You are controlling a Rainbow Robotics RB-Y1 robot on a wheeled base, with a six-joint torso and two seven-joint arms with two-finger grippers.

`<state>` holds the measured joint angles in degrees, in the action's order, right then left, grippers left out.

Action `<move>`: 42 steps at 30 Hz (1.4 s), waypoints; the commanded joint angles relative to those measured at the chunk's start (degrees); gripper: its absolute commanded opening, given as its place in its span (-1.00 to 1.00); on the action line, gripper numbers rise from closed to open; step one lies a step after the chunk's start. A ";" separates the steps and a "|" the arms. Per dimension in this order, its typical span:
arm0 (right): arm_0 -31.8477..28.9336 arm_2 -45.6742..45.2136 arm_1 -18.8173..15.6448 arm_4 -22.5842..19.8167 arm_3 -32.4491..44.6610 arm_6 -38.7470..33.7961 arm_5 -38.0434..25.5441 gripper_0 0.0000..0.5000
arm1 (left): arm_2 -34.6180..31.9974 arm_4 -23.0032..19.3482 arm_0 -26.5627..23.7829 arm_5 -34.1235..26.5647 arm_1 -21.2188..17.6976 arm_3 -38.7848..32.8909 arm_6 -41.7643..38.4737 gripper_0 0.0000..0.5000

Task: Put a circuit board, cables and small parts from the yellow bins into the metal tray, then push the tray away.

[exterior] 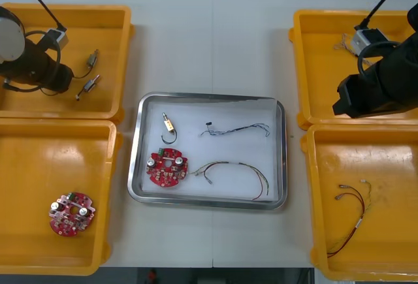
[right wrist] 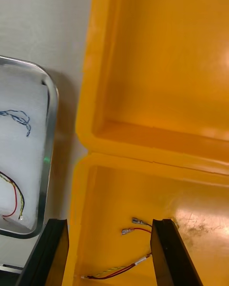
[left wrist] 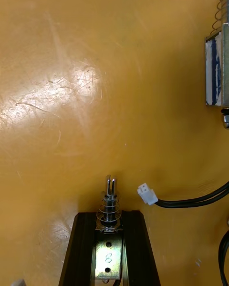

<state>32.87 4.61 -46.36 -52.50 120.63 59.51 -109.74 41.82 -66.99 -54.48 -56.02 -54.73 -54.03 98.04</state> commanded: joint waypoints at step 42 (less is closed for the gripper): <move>-16.87 -17.17 -3.73 -1.20 3.38 2.19 -0.26 1.00 | -21.61 -3.15 -3.79 -36.79 -4.33 -37.29 -44.69 -1.00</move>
<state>16.94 -11.02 -47.92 -53.19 121.98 60.95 -109.79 21.68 -71.12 -57.76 -92.29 -58.74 -86.19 52.44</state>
